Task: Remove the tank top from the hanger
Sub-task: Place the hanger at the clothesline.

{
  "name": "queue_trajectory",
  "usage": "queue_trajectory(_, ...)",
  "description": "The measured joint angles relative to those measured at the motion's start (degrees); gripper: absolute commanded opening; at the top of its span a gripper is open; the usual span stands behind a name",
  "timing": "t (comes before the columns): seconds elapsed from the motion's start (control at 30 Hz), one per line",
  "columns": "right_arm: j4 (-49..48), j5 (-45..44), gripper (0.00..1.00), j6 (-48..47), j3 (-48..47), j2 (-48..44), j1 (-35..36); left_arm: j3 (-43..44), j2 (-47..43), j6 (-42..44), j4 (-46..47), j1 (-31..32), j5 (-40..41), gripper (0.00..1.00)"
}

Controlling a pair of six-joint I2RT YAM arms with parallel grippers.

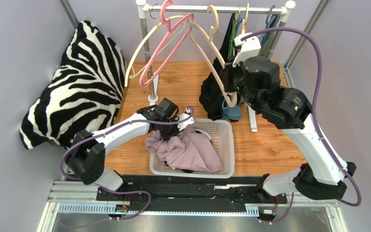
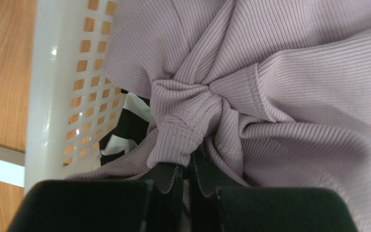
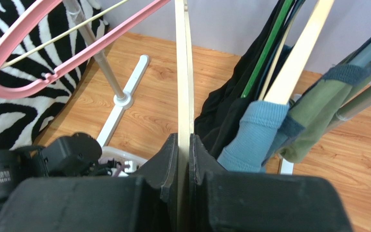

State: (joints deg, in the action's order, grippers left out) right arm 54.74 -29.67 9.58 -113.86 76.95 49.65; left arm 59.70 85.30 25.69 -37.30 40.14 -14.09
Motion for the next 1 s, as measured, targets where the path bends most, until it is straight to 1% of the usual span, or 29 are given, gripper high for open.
queue_trajectory(0.07,-0.76,-0.83,0.00,-0.61,-0.61,1.36,0.00,-0.94,1.09,0.52,1.57,0.44,1.20,0.22)
queue_trajectory(0.1,-1.03,-1.16,0.00,-0.96,-0.87,2.05,-0.02,-1.31,1.40,0.74,2.36,0.70,1.73,0.33)
queue_trajectory(0.17,-1.42,-1.73,0.00,-1.62,-1.31,3.54,-0.02,-1.95,1.66,1.44,3.63,1.09,2.80,0.44)
queue_trajectory(0.2,-1.62,-1.90,0.00,-1.92,-1.51,4.24,-0.02,-2.25,1.68,1.77,4.24,1.18,3.30,0.60)
queue_trajectory(0.23,-1.84,-2.05,0.00,-2.21,-1.86,5.09,-0.02,-2.60,1.68,1.88,4.94,1.29,3.96,0.69)
queue_trajectory(0.3,-2.16,-2.34,0.00,-2.80,-2.71,6.75,-0.11,-3.08,1.68,2.12,6.25,1.38,5.27,0.78)
queue_trajectory(0.43,-2.45,-2.49,0.00,-4.00,-4.02,9.05,-0.50,-3.19,0.74,1.33,6.47,1.51,5.62,0.81)
queue_trajectory(0.5,-2.67,-2.67,0.00,-4.59,-4.76,9.92,-0.79,-3.02,-0.92,0.76,5.07,1.51,5.49,0.82)
queue_trajectory(0.57,-3.04,-2.91,0.00,-5.05,-5.29,10.36,-1.05,-1.51,-2.80,0.04,1.64,1.55,4.96,0.82)
queue_trajectory(0.67,-3.28,-3.23,0.00,-5.64,-6.05,10.73,-1.38,2.95,-7.17,-0.04,-4.48,1.75,2.67,0.82)
queue_trajectory(0.77,-3.30,-3.45,0.00,-6.34,-7.13,11.02,-1.55,7.45,-13.79,0.59,-9.77,1.88,-1.38,0.82)
queue_trajectory(0.83,-3.37,-3.52,0.00,-6.69,-8.55,11.54,-1.77,11.10,-17.94,1.29,-14.99,1.90,-4.83,0.83)
queue_trajectory(0.9,-3.67,-3.54,0.00,-6.97,-10.27,12.39,-1.86,15.39,-20.15,1.55,-19.80,2.05,-7.67,0.83)
queue_trajectory(1.0,-4.63,-3.50,0.00,-7.32,-12.96,14.60,-1.97,20.48,-21.09,1.49,-24.41,2.14,-10.60,0.84)
